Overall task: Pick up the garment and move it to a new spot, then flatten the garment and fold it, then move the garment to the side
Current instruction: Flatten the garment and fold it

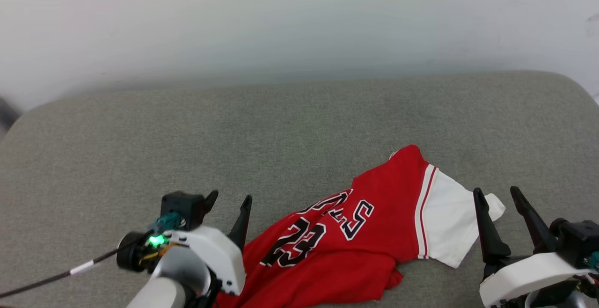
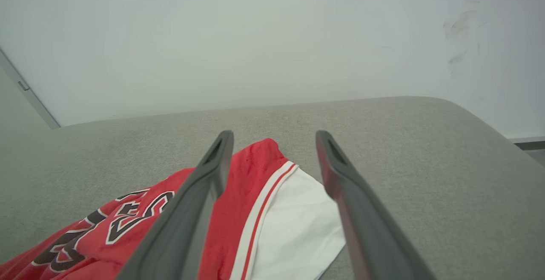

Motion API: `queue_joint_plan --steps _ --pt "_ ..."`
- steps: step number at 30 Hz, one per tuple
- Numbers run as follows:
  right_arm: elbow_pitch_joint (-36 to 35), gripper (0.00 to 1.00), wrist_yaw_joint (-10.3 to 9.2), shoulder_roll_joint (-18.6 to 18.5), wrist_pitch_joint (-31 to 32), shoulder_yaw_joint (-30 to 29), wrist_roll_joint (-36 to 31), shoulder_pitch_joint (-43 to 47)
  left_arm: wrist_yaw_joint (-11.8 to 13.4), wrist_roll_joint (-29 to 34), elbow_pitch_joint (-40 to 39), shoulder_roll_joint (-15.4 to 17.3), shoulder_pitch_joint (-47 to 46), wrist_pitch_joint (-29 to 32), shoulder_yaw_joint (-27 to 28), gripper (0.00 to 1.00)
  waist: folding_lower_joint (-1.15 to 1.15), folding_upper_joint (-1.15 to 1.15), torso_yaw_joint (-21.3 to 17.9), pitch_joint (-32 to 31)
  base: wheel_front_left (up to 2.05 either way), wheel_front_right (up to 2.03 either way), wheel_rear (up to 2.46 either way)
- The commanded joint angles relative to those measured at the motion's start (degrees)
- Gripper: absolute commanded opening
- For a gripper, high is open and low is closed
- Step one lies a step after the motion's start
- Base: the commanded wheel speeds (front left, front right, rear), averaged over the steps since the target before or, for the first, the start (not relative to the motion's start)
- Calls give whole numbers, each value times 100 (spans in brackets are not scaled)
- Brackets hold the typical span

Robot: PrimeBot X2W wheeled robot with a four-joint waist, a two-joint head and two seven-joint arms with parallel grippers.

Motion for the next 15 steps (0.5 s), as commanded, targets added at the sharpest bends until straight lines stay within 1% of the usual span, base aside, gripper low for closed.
queue_joint_plan --steps 1,3,6,8,11,15 --pt "-39 100 -2 4 -8 -5 2 -87 -91 94 36 -48 -293 -75 -57 100 0 0 -107 154 0 0 0" --pt "-92 100 -2 4 -24 -13 23 -163 -220 171 104 -93 -693 -64 -126 100 0 0 -194 349 0 0 0" --pt "-74 100 -2 3 -71 -13 35 -268 -497 257 334 -138 -1295 108 -299 100 0 0 -333 581 0 0 0" --pt "-44 100 -2 4 -102 -2 46 -347 -741 237 494 -179 -1688 300 -430 100 0 0 -428 752 0 0 0" --pt "22 100 -2 6 -163 39 109 -445 -1086 131 830 -148 -2124 819 -610 100 0 0 -577 997 0 0 0" --pt "164 100 -2 5 -271 70 192 -554 -1394 -131 1230 -111 -2513 1570 -819 100 0 0 -754 1251 0 0 0"
